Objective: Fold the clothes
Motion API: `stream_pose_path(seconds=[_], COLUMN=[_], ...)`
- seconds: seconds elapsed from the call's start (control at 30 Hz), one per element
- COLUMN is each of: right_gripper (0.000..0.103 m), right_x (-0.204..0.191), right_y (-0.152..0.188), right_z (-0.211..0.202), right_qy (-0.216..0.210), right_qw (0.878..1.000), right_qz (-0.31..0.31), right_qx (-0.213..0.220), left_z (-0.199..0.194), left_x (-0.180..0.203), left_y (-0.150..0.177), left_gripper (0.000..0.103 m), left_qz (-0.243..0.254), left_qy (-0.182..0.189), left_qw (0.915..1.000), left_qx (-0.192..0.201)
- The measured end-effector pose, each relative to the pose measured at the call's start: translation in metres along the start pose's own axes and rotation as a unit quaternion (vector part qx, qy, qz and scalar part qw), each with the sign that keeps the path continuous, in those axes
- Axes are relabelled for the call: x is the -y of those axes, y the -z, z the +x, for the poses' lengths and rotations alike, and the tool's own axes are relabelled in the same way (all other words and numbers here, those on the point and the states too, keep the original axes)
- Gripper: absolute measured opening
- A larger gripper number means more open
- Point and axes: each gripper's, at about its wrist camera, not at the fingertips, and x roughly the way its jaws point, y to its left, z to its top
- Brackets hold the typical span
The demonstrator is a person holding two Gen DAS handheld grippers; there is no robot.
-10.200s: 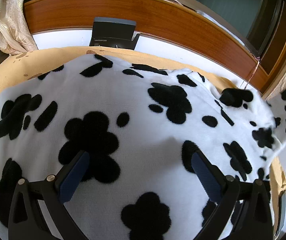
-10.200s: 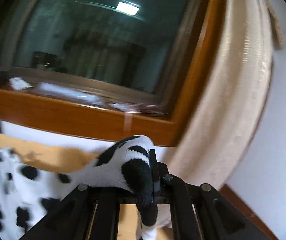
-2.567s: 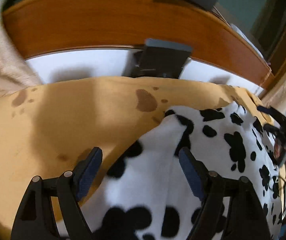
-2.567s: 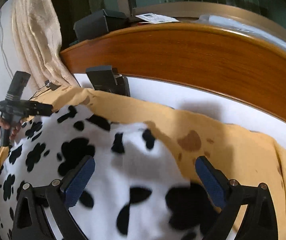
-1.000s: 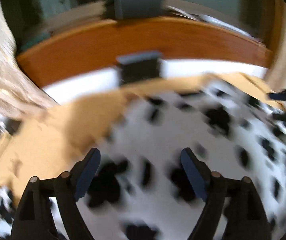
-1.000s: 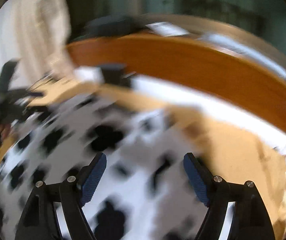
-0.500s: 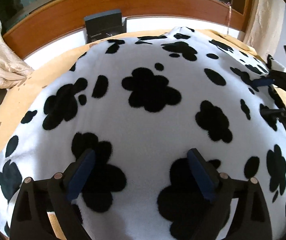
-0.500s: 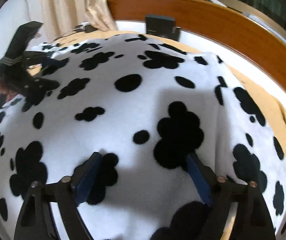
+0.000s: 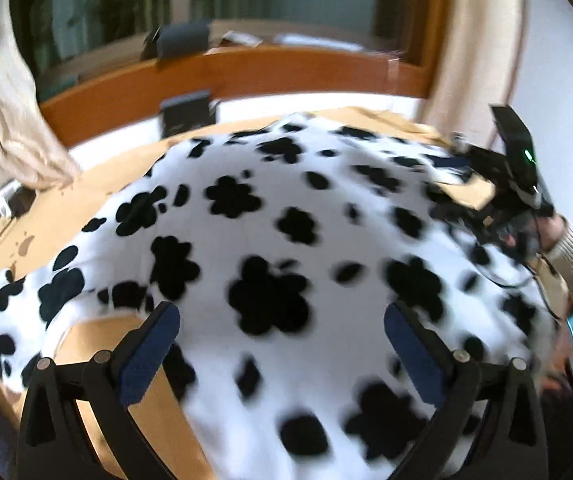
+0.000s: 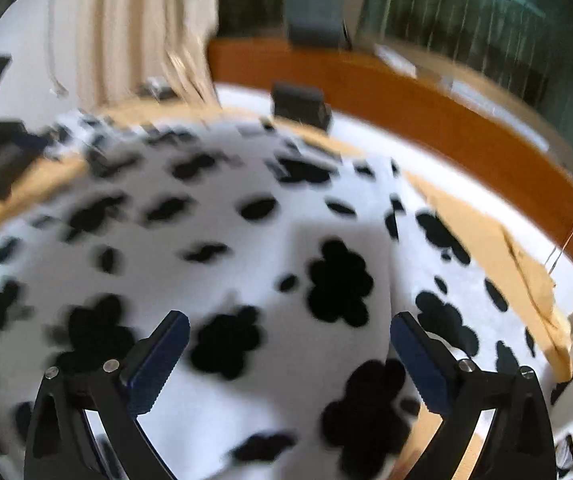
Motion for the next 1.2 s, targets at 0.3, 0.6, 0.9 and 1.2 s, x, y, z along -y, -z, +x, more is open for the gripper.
stream_pose_path(seconds=[0.3, 0.6, 0.9, 1.2], right_gripper=[0.102, 0.102, 0.102, 0.086], right_x=[-0.104, -0.157, -0.134, -0.105], right_y=[0.030, 0.069, 0.091, 0.129], right_z=[-0.116, -0.142, -0.169, -0.196], right_qy=[-0.088, -0.100, -0.068, -0.032], right_qw=[0.990, 0.984, 0.993, 0.995], right_qz=[-0.085, -0.121, -0.021, 0.061], right_qx=[0.074, 0.080, 0.098, 0.074], left_z=[-0.074, -0.090, -0.070, -0.082], left_x=[0.063, 0.098, 0.071, 0.049], left_y=[0.072, 0.142, 0.169, 0.183], left_gripper=[0.103, 0.103, 0.103, 0.021], left_qz=[0.042, 0.054, -0.051, -0.144], left_qy=[-0.021, -0.100, -0.166, -0.083], left_qw=[0.9989, 0.9933, 0.9844, 0.9860], left_qx=[0.001, -0.022, -0.026, -0.014])
